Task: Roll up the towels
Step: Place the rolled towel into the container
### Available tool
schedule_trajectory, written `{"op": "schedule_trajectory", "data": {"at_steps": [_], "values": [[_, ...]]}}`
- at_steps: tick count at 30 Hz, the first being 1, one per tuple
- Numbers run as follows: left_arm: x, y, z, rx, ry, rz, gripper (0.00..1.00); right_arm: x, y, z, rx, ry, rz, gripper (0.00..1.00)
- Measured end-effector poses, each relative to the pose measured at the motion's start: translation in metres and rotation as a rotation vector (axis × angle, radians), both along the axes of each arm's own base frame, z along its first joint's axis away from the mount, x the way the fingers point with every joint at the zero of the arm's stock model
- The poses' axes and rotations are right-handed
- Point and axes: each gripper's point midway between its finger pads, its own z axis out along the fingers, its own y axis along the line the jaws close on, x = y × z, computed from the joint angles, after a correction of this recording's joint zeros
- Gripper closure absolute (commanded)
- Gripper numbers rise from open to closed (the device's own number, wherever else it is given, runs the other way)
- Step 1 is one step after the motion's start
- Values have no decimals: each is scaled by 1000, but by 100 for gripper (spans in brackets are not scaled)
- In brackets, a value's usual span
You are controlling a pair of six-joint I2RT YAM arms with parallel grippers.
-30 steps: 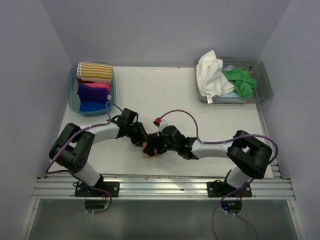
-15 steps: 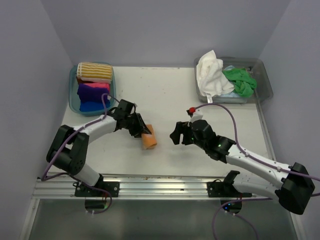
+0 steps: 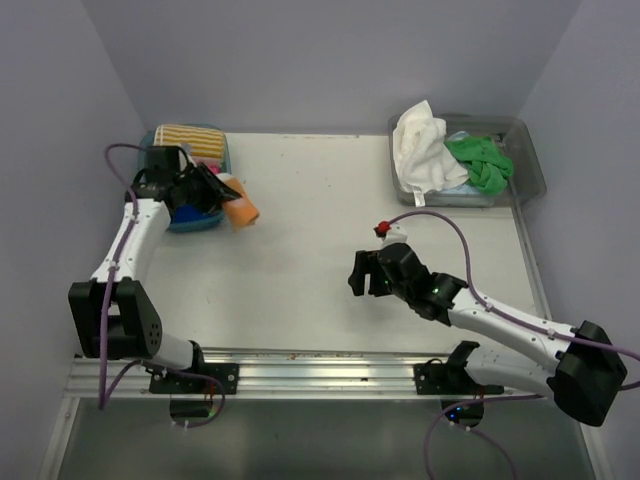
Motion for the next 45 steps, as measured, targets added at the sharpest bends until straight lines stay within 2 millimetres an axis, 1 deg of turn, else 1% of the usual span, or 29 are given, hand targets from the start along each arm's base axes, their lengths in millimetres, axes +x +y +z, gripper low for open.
{"op": "schedule_trajectory", "data": {"at_steps": [5, 7, 8, 10, 12, 14, 16, 19, 21, 23, 24, 26, 30, 32, 34, 37, 39, 41, 45], "values": [[28, 91, 42, 18, -96, 226, 100, 0, 2, -7, -13, 19, 5, 24], [38, 120, 60, 16, -133, 309, 100, -2, 3, -14, -23, 41, 15, 24], [45, 131, 68, 13, -151, 344, 100, -3, 4, -17, -27, 51, 20, 24], [63, 145, 81, 7, -178, 395, 100, -4, 5, -21, -35, 64, 25, 24], [85, 154, 85, -8, -195, 437, 100, -5, 6, -22, -36, 71, 29, 24], [105, 163, 81, -25, -195, 477, 100, -5, 9, -21, -30, 78, 38, 24], [124, 172, 68, -49, -177, 525, 100, -4, 11, -21, -27, 81, 41, 24], [145, 180, 40, -92, -130, 599, 100, -4, 16, -24, -22, 102, 50, 24], [156, 182, 26, -114, -112, 633, 100, -5, 17, -27, -26, 116, 52, 24], [167, 178, 17, -129, -104, 662, 100, -6, 18, -31, -31, 130, 54, 24], [171, 176, 14, -131, -107, 672, 100, -7, 18, -32, -33, 135, 53, 24], [182, 159, 13, -143, -118, 679, 100, -8, 18, -35, -35, 146, 58, 24], [194, 146, 12, -147, -140, 702, 100, -6, 22, -32, -31, 149, 61, 24], [194, 144, 7, -149, -138, 720, 100, -5, 23, -32, -30, 149, 60, 24], [190, 147, -5, -149, -129, 750, 100, -4, 23, -33, -30, 152, 60, 24], [174, 151, -29, -135, -75, 799, 100, -4, 24, -36, -35, 163, 61, 25], [165, 153, -42, -124, -45, 824, 100, -4, 24, -37, -37, 168, 64, 25], [161, 155, -47, -116, -35, 845, 100, -6, 25, -38, -35, 174, 69, 25], [163, 161, -42, -114, -52, 876, 100, -7, 25, -38, -34, 178, 73, 25]]}}
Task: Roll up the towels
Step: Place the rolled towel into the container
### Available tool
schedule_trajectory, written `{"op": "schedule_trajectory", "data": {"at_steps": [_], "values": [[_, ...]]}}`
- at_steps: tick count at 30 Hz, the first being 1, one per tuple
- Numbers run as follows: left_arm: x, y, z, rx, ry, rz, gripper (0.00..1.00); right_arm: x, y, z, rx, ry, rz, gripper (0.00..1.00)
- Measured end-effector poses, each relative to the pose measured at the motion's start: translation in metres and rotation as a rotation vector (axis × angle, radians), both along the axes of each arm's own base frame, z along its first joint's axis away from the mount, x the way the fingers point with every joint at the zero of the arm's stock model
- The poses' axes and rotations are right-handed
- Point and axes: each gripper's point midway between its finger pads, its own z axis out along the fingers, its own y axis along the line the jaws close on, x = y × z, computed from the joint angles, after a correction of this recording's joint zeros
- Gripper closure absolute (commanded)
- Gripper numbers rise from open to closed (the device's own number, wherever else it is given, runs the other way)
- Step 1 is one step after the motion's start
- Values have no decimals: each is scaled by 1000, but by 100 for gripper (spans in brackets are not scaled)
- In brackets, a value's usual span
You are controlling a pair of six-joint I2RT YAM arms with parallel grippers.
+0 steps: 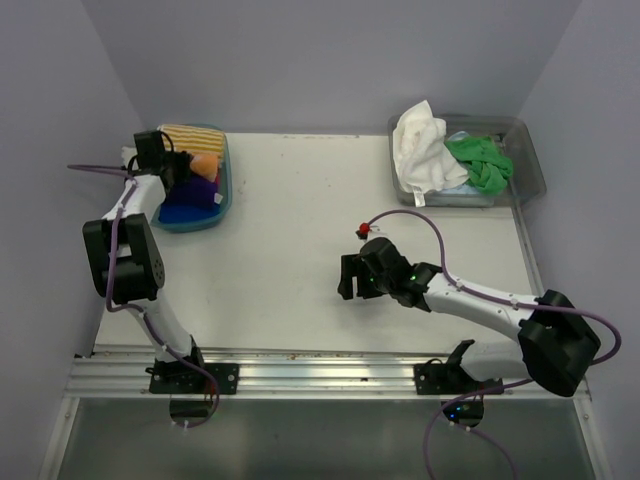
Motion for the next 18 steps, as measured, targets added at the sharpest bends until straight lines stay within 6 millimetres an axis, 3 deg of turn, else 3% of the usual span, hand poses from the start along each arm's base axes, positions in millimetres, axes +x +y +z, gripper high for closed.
{"op": "schedule_trajectory", "data": {"at_steps": [5, 10, 18], "values": [[1, 6, 2, 12, -2, 34, 100, 0, 0, 1, 1, -1, 0, 25], [0, 9, 0, 7, 9, 57, 72, -1, -1, 3, 4, -4, -1, 25], [-1, 9, 2, 3, 20, 59, 53, -1, -2, 10, 16, -18, -3, 25]]}}
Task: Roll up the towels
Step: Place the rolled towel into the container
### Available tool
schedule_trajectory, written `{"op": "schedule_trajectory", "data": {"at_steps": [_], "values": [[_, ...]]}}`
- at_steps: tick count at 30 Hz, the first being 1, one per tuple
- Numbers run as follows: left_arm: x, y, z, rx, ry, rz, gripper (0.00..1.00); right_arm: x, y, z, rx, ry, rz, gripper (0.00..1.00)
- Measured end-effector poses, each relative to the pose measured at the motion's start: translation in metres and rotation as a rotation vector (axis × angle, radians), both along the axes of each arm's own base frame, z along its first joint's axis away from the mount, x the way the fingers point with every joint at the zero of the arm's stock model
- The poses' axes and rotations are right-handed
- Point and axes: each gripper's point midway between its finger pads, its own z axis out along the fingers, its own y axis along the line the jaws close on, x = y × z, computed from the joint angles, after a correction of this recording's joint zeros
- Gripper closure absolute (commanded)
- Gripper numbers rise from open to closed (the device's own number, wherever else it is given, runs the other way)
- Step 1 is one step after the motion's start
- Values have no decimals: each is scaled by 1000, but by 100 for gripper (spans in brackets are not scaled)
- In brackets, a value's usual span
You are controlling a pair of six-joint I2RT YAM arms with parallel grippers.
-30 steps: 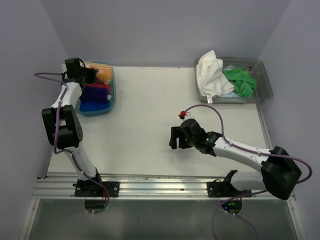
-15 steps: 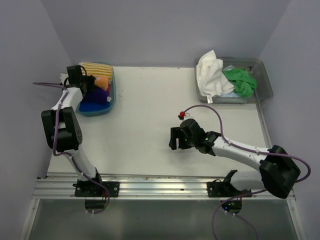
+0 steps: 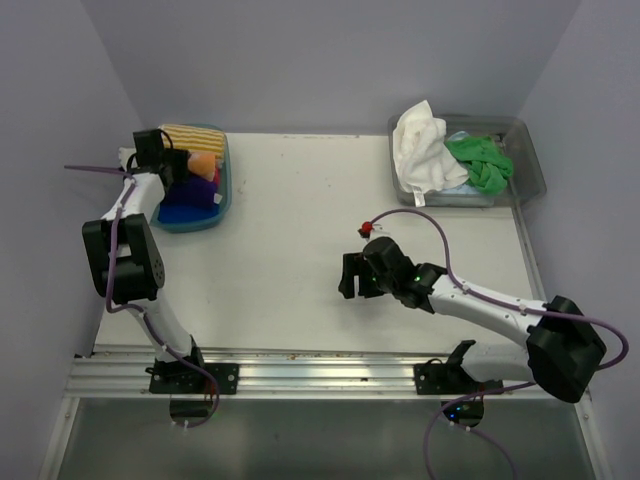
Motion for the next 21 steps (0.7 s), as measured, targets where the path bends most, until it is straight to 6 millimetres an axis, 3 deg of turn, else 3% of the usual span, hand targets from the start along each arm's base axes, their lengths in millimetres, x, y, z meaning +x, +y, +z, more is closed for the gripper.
{"op": "schedule_trajectory", "data": {"at_steps": [8, 12, 16, 21], "values": [[0, 4, 4, -23, -1, 8, 49, 2, 0, 7, -4, -5, -1, 25], [-1, 6, 9, -25, 7, 8, 34, 3, 1, 11, -2, -9, 0, 25], [0, 6, 15, -28, 2, 6, 29, 4, 2, 13, -1, -15, 4, 26], [-2, 7, 13, -36, 15, 4, 28, 5, 3, 15, -2, -19, 7, 26]]}}
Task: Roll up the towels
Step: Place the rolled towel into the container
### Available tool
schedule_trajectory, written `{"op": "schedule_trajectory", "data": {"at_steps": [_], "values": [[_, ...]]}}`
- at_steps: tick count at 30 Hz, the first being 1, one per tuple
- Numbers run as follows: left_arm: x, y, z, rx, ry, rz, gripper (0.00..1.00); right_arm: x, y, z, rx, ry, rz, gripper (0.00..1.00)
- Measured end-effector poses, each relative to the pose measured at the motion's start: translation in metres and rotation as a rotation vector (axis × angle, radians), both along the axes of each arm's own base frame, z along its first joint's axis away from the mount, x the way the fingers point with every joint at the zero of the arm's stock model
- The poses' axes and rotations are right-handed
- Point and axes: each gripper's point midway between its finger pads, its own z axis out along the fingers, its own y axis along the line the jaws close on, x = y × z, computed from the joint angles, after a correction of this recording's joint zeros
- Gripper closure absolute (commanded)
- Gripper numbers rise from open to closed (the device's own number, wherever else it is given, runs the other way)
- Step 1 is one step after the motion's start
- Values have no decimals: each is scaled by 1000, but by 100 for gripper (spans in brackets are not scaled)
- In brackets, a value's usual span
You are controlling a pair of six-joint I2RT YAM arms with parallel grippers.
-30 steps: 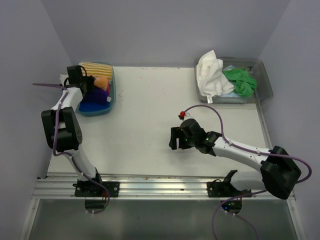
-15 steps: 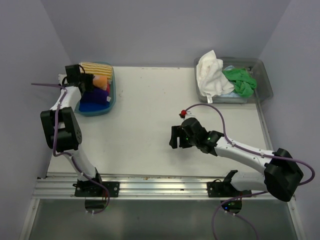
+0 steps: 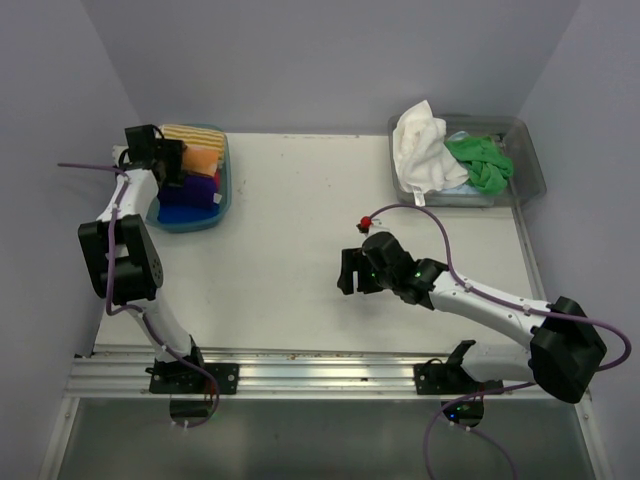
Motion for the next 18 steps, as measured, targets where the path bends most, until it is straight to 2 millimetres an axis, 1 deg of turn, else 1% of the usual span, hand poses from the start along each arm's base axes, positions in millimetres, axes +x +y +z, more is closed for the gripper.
{"op": "schedule_trajectory", "data": {"at_steps": [6, 8, 11, 18], "values": [[-2, -1, 1, -11, 3, -10, 27, 1, 0, 1, -1, -3, 3, 26], [-3, -2, 5, -10, -2, -11, 24, 1, 0, 1, 0, -4, 3, 26], [-5, -2, 16, 1, -22, -16, 19, 1, 0, 1, -1, -3, 3, 26], [-10, -2, 47, 23, -80, -27, 17, 2, -1, 1, -8, -10, -5, 26]]}}
